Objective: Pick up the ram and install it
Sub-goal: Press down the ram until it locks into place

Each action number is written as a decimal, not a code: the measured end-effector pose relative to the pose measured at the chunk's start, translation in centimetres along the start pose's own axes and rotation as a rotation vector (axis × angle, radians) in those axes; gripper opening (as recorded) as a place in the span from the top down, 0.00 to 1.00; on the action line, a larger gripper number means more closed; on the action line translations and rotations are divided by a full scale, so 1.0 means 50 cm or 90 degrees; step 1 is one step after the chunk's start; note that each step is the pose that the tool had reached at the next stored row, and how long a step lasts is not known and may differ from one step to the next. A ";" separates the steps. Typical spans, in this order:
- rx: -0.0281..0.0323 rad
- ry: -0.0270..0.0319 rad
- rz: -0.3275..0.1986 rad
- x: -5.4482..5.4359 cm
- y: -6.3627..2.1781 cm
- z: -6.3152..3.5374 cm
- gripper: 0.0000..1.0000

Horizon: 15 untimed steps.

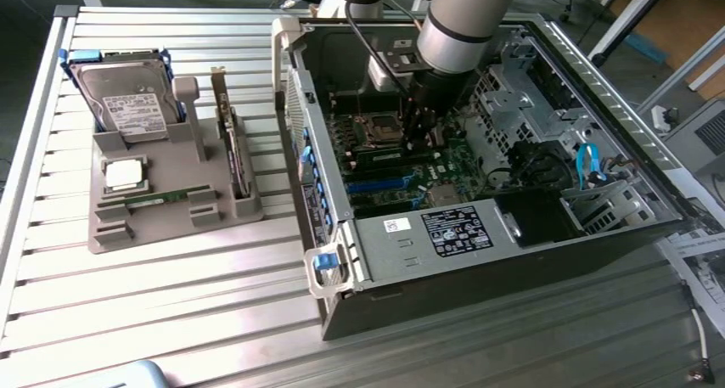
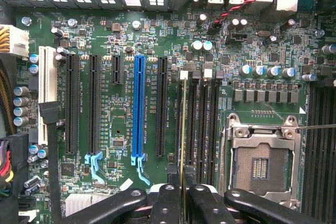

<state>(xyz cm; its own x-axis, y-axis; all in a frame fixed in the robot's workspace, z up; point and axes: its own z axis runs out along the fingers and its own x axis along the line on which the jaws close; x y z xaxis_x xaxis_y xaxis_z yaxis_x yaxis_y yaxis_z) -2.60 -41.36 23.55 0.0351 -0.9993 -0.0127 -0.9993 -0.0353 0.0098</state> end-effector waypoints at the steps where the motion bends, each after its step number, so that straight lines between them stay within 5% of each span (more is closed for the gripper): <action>1: 0.0000 -0.0001 0.000 0.000 0.000 0.001 0.87; 15: 0.0000 -0.0001 0.000 0.000 0.000 0.006 0.87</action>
<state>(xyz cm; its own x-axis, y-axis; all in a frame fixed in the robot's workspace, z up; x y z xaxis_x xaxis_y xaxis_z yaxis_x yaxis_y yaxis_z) -2.60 -41.36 23.23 0.0357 -0.9993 -0.0128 -0.9993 -0.0358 0.0098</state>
